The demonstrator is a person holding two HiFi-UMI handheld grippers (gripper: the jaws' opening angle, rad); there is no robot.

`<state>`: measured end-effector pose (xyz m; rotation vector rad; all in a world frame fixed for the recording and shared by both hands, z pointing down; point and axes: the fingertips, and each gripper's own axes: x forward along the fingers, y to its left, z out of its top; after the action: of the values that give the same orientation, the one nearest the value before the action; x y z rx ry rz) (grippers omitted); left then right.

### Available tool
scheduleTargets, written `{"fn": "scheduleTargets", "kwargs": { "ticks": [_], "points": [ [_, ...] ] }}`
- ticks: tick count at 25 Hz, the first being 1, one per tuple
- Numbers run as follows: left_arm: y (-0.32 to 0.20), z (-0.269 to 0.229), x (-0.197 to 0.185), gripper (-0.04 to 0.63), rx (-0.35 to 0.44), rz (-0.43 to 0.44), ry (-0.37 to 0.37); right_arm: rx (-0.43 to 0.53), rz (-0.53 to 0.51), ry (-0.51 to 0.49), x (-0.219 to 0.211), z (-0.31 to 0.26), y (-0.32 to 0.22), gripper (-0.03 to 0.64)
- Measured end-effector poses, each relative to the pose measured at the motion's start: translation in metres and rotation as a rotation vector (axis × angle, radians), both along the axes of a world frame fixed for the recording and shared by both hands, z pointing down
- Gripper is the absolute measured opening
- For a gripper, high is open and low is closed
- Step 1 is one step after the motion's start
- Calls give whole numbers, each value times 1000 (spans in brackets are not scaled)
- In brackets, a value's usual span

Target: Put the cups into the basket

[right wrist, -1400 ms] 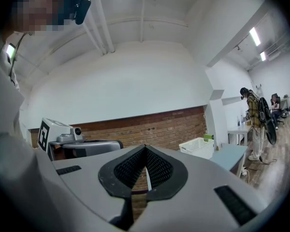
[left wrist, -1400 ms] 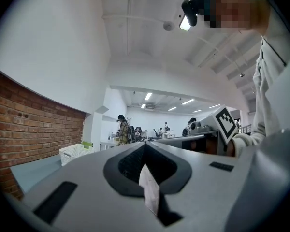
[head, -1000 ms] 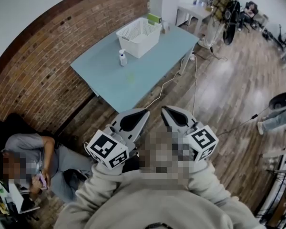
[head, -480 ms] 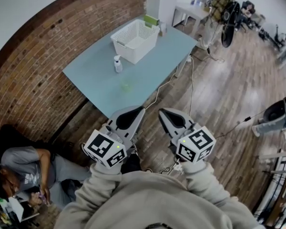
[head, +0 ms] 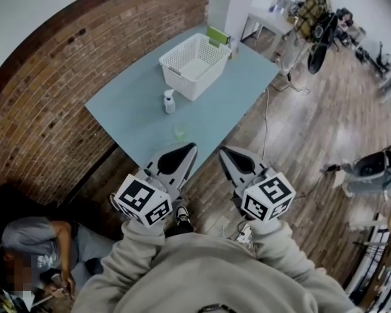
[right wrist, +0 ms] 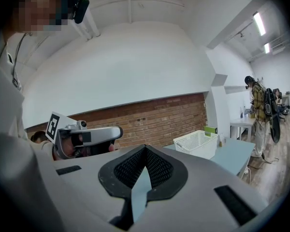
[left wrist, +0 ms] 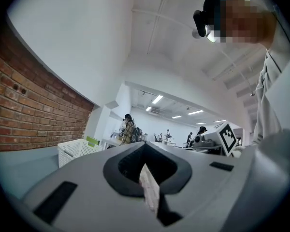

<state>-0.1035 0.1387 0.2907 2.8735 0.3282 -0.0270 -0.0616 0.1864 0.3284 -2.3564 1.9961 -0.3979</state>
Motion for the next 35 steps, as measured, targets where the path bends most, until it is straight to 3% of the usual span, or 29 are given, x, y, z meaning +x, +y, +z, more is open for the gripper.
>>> {"fn": "scheduleTargets", "kwargs": {
  "ticks": [6,12,17,21,35],
  "points": [
    [-62,5,16,-3,-16,-13,-6,-34,-53,3,10,6,-55,9],
    [-95,20,36,-5,-25,-6,-16,-53,-33,-26,28,18,-84,9],
    [-113,8,44,-5,53,-65,68,-54,-27,-25,50,19,-98,9],
    [-117,13,68,-5,55,-58,58,-62,-44,-21,68,22,-106,9],
    [-173,28,183,-5,43,-228,7,-57,-206,-41,186,34,-167,9]
  ]
}}
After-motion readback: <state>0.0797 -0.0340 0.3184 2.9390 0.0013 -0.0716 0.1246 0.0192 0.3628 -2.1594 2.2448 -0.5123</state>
